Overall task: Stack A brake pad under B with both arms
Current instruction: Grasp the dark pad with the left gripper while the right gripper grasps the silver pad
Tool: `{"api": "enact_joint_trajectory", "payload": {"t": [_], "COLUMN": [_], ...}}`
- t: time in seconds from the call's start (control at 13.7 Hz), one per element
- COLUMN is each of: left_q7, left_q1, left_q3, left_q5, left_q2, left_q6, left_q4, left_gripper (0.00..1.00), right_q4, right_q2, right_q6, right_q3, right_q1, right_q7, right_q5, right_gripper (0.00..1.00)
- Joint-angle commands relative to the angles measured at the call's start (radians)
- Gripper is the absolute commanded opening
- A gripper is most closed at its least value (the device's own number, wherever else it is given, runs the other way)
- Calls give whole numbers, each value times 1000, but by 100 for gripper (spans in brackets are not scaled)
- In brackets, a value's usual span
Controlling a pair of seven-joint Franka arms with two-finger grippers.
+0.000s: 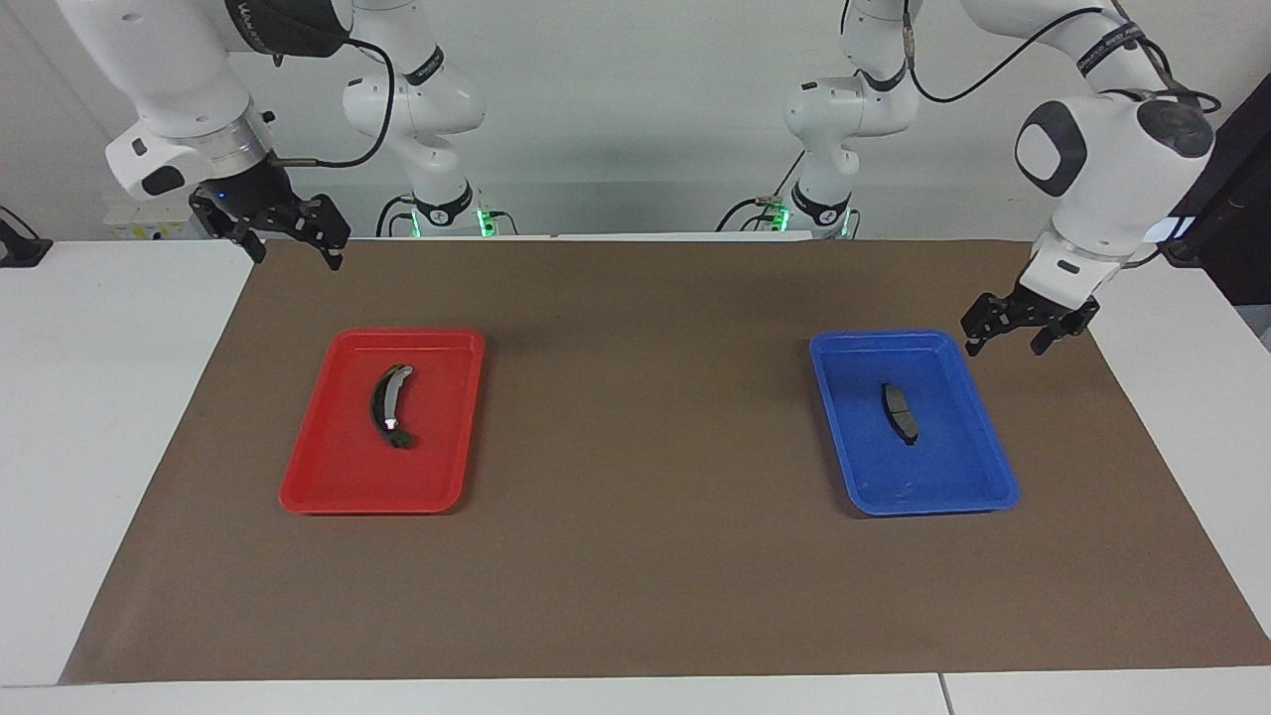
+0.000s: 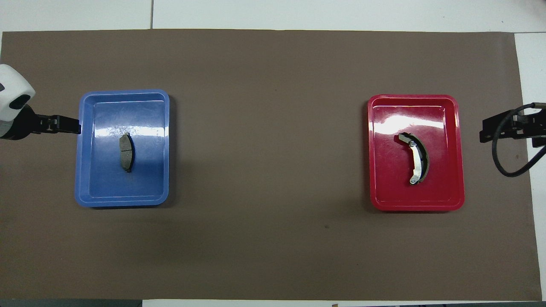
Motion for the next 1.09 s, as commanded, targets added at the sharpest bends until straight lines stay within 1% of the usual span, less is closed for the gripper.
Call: {"api": "enact_joint_trajectory", "payload": {"t": [0.0, 0.07, 0.15, 0.22, 0.29, 0.36, 0.51, 0.58, 0.66, 0.87, 0.95, 1.02], "left_q7": [-2, -2, -4, -2, -2, -4, -10, -10, -26, -88, -114, -131], "left_q1": [-40, -57, -59, -59, -59, -59, -68, -68, -69, -83, -85, -95], "left_q3": [7, 7, 7, 7, 7, 7, 7, 7, 7, 7, 5, 5], "left_q5": [-9, -9, -9, -9, -9, -9, -10, -10, -10, -10, -10, -10], "left_q2": [26, 50, 72, 88, 99, 110, 138, 138, 135, 144, 145, 147], "left_q6": [148, 180, 193, 207, 243, 304, 395, 400, 404, 406, 408, 424], "left_q4": [-95, -107, -110, -124, -144, -173, -219, -244, -267, -284, -284, -287], "left_gripper": [99, 99, 99, 99, 99, 99, 99, 99, 99, 99, 95, 82], "right_q4": [-195, -295, -359, -396, -418, -450, -565, -629, -653, -674, -693, -694], "right_q2": [-89, -113, -118, -104, -66, -39, -12, 9, 31, 104, 126, 143], "right_q6": [174, 251, 313, 359, 402, 460, 651, 757, 807, 891, 929, 948], "right_q3": [4, 4, 4, 5, 5, 5, 5, 5, 4, 5, 4, 4], "right_q1": [-8, -5, 2, 6, 16, 13, 4, 3, 3, -19, -20, -34], "right_q7": [-15, -16, -19, -22, -42, -88, -143, -156, -171, -237, -240, -240], "right_q5": [-1, 9, 11, 12, 13, 14, 14, 14, 14, 14, 14, 14], "right_gripper": [100, 100, 100, 100, 100, 100, 100, 100, 100, 100, 100, 100]}}
